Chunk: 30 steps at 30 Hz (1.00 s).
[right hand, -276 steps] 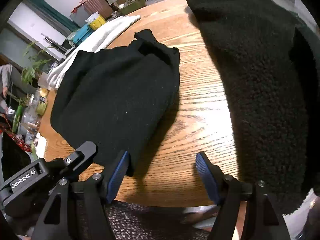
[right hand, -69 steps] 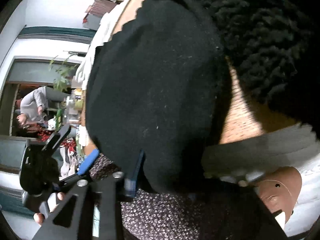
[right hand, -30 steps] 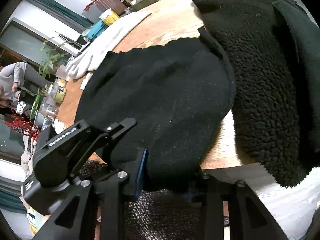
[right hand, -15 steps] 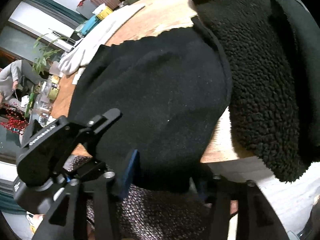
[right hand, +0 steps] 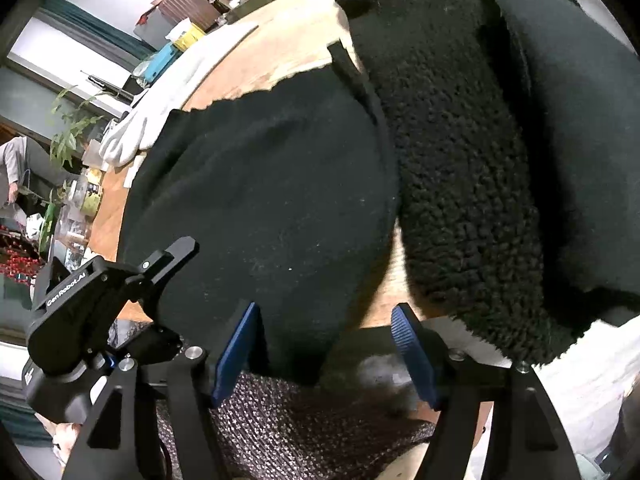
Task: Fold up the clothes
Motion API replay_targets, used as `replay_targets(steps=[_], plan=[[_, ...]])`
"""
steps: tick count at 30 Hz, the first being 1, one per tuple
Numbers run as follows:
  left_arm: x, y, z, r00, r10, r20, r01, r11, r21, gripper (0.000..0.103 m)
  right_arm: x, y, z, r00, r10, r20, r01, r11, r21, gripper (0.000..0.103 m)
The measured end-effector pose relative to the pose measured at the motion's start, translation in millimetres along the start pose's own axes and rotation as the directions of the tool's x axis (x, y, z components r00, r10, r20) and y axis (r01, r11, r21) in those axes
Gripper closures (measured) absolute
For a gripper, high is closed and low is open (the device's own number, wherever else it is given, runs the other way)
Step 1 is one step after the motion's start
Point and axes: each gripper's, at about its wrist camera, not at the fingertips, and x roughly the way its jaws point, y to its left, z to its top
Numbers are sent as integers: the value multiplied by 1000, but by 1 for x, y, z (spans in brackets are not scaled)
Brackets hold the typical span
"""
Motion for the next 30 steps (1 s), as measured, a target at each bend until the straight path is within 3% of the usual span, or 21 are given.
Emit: replay_targets(steps=[5,8,11,13,16,21,25,27,30], plan=[[0,-2,1,1000,10,-4,-10,1000,15,76,5,3,-5,999,-28,-17,27,999,-33,30],[0,0,3,1000,8,-24,-7,1000,9,76,-8,19,-10,992,-114,61,122,981,-149,30],[1,-2,7,998,13,-56,-12,1000,8,76,-23,47,-22,959,-202,199,260,906,-335,30],[1,-5,10,997,16,-78,-15,1000,10,76,-28,62,-30,942,-217,257,313,845,-433,30],[-2,-10,15,994,10,-112,-8,1000,20,76,-23,82,-41,945,-195,262,314,762,-567,30],[-9,-17,20,990,31,-140,-28,999,27,76,-11,103,-48,943,-190,272,327,670,-666,30],[-10,-20,21,988,35,-152,-32,999,22,76,5,110,-44,934,-201,296,354,641,-681,19],[-12,-21,22,988,18,-154,-15,1000,18,76,13,112,-41,928,-208,310,369,631,-683,20],[-13,-20,24,985,-2,-170,3,1000,4,76,26,116,-37,918,-217,331,392,616,-684,36]])
